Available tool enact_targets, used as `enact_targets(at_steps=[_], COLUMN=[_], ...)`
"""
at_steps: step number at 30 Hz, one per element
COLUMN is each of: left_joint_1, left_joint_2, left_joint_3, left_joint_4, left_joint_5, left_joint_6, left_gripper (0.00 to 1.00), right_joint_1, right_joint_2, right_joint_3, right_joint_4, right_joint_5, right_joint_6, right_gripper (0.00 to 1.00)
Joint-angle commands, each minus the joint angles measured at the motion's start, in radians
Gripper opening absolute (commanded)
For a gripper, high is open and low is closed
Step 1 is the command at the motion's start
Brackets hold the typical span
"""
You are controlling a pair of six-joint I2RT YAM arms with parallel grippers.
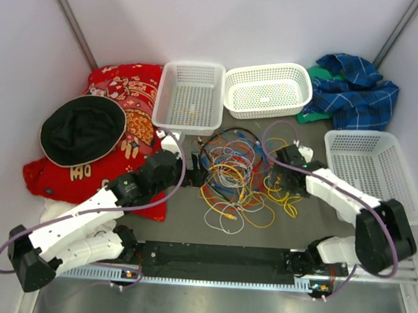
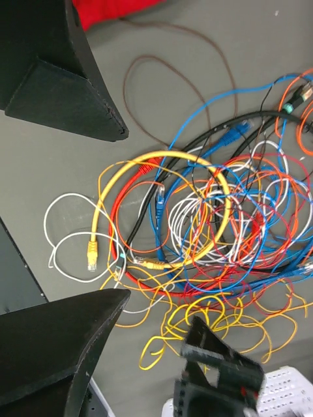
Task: Untangle the cables
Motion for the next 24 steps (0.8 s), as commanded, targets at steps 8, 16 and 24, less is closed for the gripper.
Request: enact_targets(at_steps=[8, 16, 24], left_joint_1=[-0.006, -0.006, -0.005], left_joint_2=[-0.107, -0.156, -0.143], left_joint_3=[-0.006, -0.02, 0.003], left_joint_4=[-0.051, -0.048, 0.069], left_joint_5=[-0.051, -0.05, -0.007], left_joint_6=[-0.007, -0.008, 0.038], left_gripper=[0.99, 0.99, 0.99], right_joint_1=[-0.009, 0.014, 0.218], right_joint_2=[0.176, -0.02, -0.436], right_joint_3=[0.017, 0.032, 0.267], right_joint_4=[0.13, 0.064, -0.045], right_joint_5=[-0.024, -0.03, -0.074], right_joint_6=[0.024, 0.016, -0.059], right_gripper=[0.58, 0.0, 0.0])
